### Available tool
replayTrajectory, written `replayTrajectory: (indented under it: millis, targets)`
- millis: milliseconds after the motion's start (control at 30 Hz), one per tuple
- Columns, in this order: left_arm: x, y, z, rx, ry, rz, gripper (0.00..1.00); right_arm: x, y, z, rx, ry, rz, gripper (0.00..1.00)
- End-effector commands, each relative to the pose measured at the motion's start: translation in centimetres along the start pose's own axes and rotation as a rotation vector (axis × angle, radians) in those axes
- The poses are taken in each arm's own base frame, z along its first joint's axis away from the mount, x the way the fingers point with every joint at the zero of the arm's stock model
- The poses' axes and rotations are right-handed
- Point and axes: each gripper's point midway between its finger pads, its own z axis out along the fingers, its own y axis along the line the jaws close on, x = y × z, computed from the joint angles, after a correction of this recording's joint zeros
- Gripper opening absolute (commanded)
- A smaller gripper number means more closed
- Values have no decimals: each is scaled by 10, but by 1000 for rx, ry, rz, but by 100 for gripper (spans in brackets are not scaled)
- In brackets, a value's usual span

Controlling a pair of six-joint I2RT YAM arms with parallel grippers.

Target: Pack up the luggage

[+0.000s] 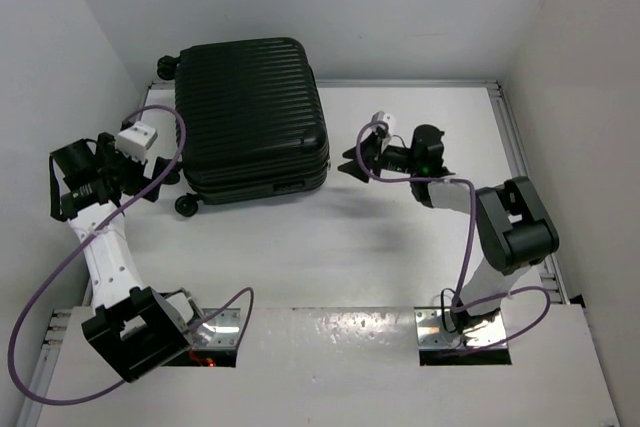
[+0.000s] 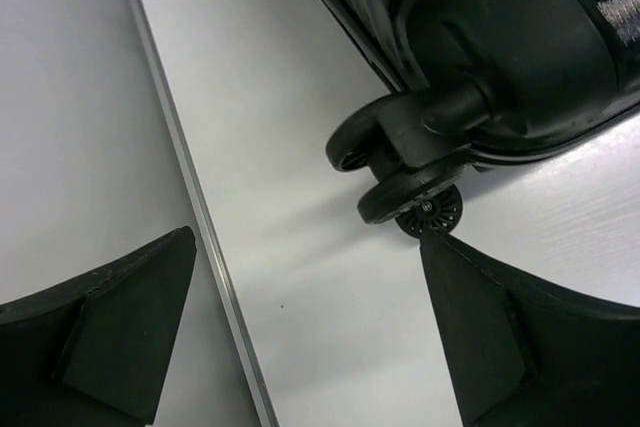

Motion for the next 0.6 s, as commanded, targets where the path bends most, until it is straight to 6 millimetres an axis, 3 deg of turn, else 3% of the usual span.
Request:
replayTrajectory:
  millis: [0, 267, 433, 567]
  targets:
    - [-6, 6, -1, -60, -26, -56, 99, 32, -13, 2, 126, 111, -19, 45]
    - [-13, 15, -1, -96, -49, -63, 99, 58, -33, 4, 186, 202, -81, 44]
    - [-9, 14, 3, -92, -44, -67, 99, 56, -41, 11, 187, 201, -78, 49]
    - [-11, 16, 3, -97, -50, -62, 99, 56, -35, 19, 142, 195, -69, 50]
